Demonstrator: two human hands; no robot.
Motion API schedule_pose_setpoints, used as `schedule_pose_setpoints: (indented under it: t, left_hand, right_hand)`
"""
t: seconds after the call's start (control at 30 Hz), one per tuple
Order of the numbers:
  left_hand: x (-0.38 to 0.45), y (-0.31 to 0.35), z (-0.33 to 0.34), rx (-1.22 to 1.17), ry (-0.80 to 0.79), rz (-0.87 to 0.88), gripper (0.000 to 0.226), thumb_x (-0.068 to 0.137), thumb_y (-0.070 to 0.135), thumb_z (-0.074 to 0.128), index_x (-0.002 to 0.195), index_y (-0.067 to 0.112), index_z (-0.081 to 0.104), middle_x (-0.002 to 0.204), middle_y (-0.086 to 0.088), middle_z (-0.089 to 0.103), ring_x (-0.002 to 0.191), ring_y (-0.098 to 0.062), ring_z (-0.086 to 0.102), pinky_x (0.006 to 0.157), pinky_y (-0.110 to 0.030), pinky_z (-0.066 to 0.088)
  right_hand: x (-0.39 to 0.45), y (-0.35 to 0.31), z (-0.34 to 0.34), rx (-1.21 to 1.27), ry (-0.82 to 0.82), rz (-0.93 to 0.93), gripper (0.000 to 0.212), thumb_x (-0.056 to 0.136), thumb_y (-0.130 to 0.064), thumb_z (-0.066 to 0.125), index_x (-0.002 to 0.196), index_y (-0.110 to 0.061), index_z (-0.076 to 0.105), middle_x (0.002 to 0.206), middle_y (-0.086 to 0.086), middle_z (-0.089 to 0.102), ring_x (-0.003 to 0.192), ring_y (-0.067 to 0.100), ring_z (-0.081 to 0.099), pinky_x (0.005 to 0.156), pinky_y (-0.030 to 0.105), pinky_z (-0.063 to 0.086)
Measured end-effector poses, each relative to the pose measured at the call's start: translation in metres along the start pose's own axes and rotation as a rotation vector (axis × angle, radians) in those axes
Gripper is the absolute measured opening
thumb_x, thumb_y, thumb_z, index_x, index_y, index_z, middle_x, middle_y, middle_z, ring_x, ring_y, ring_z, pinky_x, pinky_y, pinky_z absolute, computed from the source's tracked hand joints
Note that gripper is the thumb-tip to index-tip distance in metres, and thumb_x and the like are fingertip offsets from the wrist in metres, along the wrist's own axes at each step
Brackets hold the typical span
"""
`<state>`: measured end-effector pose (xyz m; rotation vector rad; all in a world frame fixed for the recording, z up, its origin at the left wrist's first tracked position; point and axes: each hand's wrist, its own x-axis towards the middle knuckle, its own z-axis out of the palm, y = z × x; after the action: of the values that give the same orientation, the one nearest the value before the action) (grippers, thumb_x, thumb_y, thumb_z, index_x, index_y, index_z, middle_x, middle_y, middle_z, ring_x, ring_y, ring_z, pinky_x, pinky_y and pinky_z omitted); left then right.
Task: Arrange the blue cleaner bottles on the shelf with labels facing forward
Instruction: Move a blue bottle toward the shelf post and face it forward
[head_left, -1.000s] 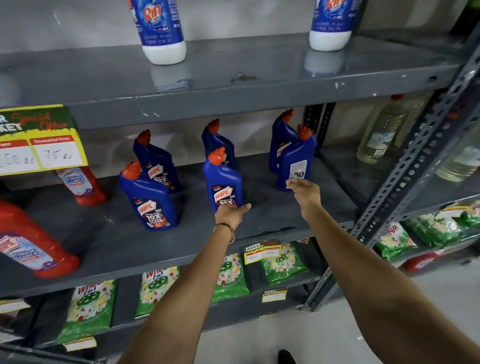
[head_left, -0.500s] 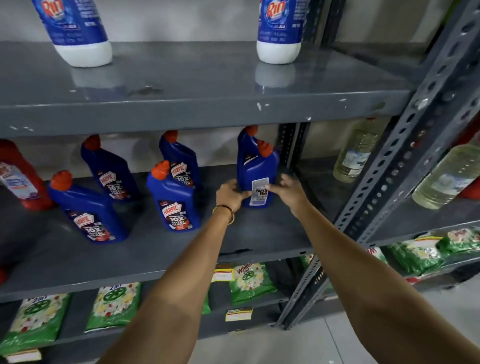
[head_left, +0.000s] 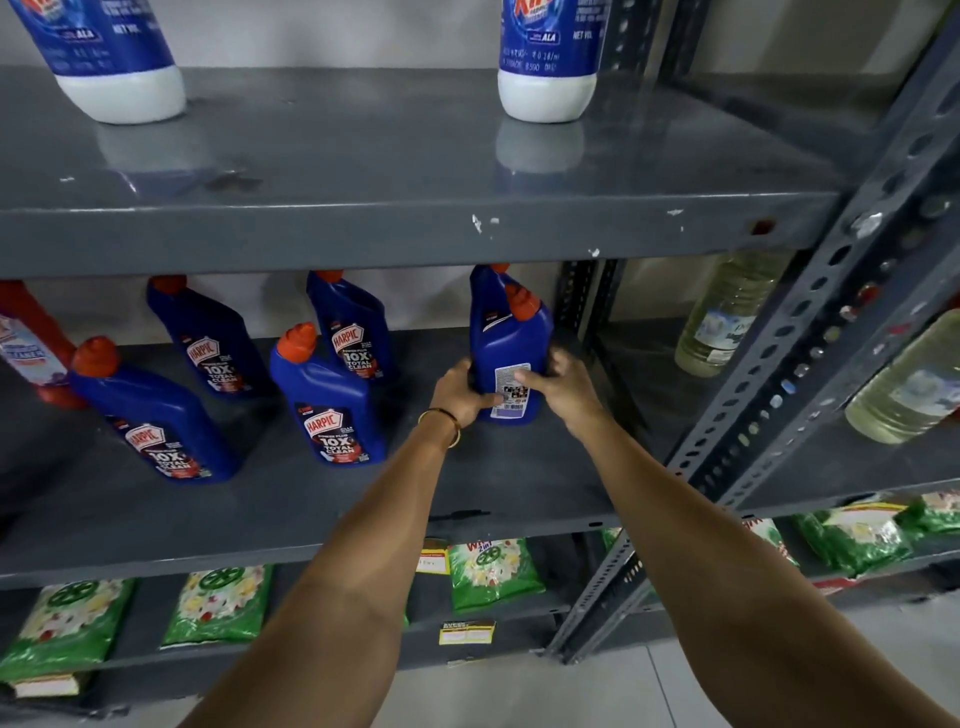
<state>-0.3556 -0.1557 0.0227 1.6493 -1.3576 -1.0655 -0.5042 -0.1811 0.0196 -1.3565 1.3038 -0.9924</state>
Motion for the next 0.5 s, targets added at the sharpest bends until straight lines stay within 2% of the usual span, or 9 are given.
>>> schedule_pose_setpoints:
  t: [0.23,0.4,0.47,0.5]
  left_hand:
    - [-0.005,-0.006,-0.010,0.012,-0.018,0.056,0.056,0.067,0.012,0.079,0.116,0.005,0.054,0.120,-0.015,0.064,0.107,-0.029,0.062,0.090,-0.035,0.050]
    - [-0.014,-0.005,-0.011,-0.128,0.023,0.151,0.051,0.066,0.008,0.080,0.109,0.007,0.053,0.115,-0.017,0.064,0.097,-0.023,0.063,0.079,-0.027,0.053]
    - [-0.017,-0.002,-0.007,-0.147,0.068,0.184,0.045,0.067,0.009,0.080,0.102,0.010,0.052,0.112,-0.016,0.065,0.090,-0.019,0.061,0.070,-0.019,0.052]
    - [-0.018,-0.001,-0.005,-0.145,0.100,0.198,0.042,0.067,0.011,0.080,0.097,0.011,0.050,0.109,-0.017,0.066,0.088,-0.019,0.061,0.068,-0.020,0.053]
  right_hand:
    - [-0.008,-0.001,-0.009,0.044,-0.117,-0.031,0.033,0.074,-0.009,0.072,0.104,-0.016,0.060,0.113,0.014,0.067,0.096,0.021,0.066,0.090,0.042,0.053]
    - [-0.012,-0.015,-0.017,0.089,-0.185,-0.083,0.040,0.079,0.000,0.065,0.117,-0.002,0.055,0.119,0.021,0.063,0.103,0.025,0.063,0.091,0.035,0.052]
    - [-0.014,-0.022,-0.019,0.127,-0.193,-0.110,0.043,0.080,0.002,0.064,0.121,-0.002,0.054,0.121,0.019,0.062,0.104,0.022,0.062,0.090,0.030,0.052]
    - [-0.015,-0.026,-0.020,0.139,-0.201,-0.120,0.044,0.079,0.001,0.064,0.122,-0.005,0.054,0.120,0.015,0.063,0.104,0.020,0.063,0.089,0.027,0.053]
